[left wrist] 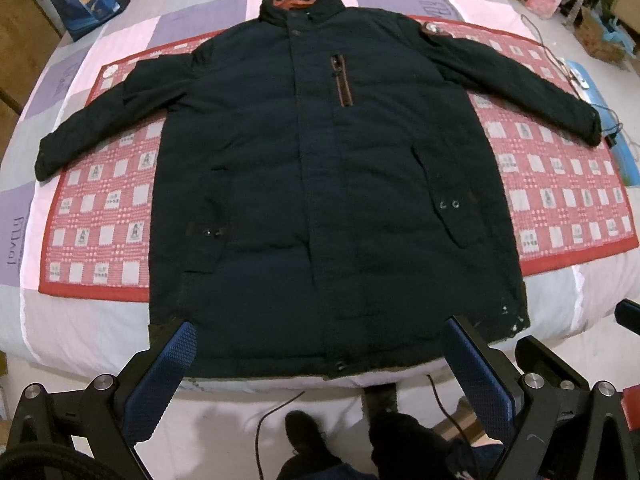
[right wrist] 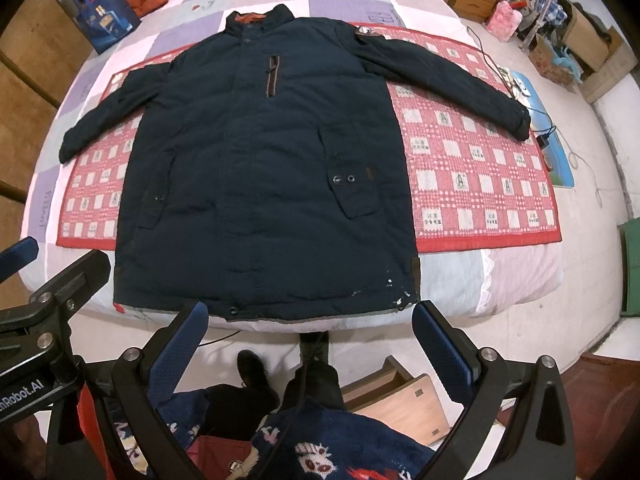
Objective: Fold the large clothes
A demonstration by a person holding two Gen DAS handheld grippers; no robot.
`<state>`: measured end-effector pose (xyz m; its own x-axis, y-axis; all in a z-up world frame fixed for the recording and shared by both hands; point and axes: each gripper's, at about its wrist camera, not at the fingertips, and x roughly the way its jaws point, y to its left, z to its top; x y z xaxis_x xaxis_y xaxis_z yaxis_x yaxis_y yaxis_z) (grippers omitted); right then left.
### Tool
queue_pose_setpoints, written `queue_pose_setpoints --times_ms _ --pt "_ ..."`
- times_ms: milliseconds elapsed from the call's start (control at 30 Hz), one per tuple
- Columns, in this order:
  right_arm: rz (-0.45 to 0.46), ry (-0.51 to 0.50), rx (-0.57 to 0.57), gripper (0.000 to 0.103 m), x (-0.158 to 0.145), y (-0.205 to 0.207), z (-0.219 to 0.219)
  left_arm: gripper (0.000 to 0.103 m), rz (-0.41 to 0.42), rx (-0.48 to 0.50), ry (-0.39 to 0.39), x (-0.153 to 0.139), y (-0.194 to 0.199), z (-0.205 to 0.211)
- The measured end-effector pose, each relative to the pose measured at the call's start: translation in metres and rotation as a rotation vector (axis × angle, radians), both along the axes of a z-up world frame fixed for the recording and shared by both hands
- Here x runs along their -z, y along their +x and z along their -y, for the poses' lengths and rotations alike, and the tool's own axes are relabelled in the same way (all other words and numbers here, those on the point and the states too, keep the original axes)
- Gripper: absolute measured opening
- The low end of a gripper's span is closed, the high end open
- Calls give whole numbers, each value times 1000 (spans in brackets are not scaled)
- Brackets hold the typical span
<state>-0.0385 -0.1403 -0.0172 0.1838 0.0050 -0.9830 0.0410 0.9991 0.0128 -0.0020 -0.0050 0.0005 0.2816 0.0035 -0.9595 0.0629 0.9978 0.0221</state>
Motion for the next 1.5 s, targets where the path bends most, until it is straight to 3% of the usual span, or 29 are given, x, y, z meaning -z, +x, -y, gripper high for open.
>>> queue_pose_setpoints --times_ms 367,933,1367,1500 --pt "4 3 -9 103 4 4 14 101 2 -27 4 0 11 13" --pt "14 34 -45 103 -3 48 28 101 20 -62 28 -8 39 23" --pt "-19 -3 8 103 11 81 -4 101 -5 -12 -3 15 79 -13" --pt "-47 -5 50 103 25 94 -16 101 -26 18 -34 34 99 -35"
